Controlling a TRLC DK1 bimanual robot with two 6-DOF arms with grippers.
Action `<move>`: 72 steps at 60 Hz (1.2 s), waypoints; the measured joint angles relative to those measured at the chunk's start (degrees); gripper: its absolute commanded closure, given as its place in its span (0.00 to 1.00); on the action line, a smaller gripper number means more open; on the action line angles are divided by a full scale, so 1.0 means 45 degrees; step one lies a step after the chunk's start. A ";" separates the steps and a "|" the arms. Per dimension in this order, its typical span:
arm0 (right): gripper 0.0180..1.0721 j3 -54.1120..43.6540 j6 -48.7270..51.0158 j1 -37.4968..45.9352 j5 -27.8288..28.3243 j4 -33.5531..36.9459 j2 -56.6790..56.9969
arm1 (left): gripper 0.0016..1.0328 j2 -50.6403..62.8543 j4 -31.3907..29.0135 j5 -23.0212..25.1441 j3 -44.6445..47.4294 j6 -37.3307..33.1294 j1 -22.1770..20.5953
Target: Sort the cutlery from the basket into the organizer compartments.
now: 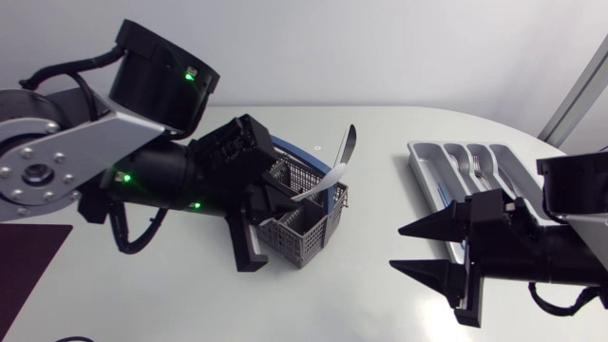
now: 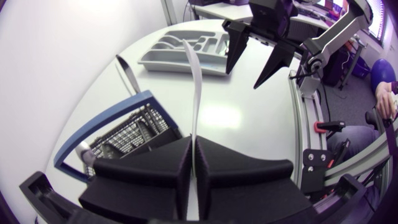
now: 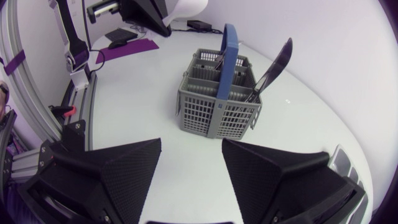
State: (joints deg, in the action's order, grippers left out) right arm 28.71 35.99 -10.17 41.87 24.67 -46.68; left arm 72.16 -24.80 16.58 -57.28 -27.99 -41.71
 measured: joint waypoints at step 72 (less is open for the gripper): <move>0.57 0.3691 -0.0005 0.2963 0.7271 0.1443 -0.4240 | 0.97 0.4945 0.7315 0.7266 -0.1389 0.5338 -0.0432</move>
State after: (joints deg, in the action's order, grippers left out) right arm 45.32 35.97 3.16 74.59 31.16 -65.76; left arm 94.41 8.12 49.28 -63.53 -3.97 -43.66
